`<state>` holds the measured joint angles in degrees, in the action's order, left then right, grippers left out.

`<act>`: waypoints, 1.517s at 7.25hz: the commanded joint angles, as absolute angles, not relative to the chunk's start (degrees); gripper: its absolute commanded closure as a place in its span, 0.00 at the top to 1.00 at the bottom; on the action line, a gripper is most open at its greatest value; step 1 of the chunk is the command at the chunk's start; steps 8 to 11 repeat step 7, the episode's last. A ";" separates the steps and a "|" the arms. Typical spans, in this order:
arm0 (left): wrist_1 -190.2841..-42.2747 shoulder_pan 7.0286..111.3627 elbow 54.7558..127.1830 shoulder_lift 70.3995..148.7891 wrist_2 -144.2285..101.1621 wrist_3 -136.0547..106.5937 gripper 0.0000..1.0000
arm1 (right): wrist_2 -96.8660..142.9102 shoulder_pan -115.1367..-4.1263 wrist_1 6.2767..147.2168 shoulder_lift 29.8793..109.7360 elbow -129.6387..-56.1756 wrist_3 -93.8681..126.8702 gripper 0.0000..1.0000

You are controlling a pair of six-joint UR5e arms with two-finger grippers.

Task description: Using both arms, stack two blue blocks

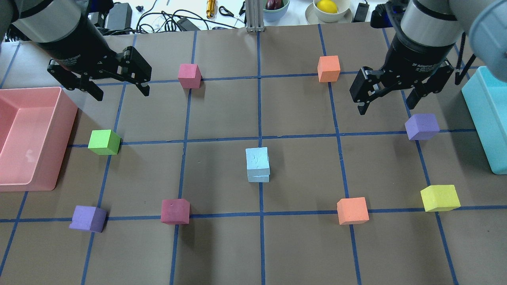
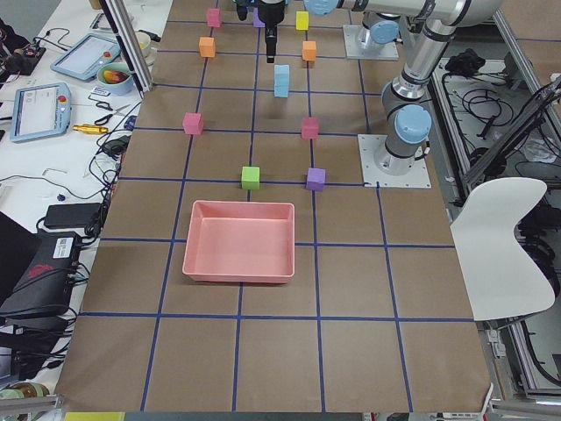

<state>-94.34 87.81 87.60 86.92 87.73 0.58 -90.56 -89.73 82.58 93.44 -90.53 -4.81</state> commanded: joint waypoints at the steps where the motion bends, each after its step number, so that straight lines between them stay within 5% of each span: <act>1: -94.31 87.71 87.63 86.66 90.87 0.88 1.00 | -90.62 -89.74 83.67 93.34 -90.62 -4.83 1.00; 11: -90.09 87.71 88.07 87.27 90.35 0.97 1.00 | -90.88 -89.65 83.67 93.43 -91.23 -5.01 1.00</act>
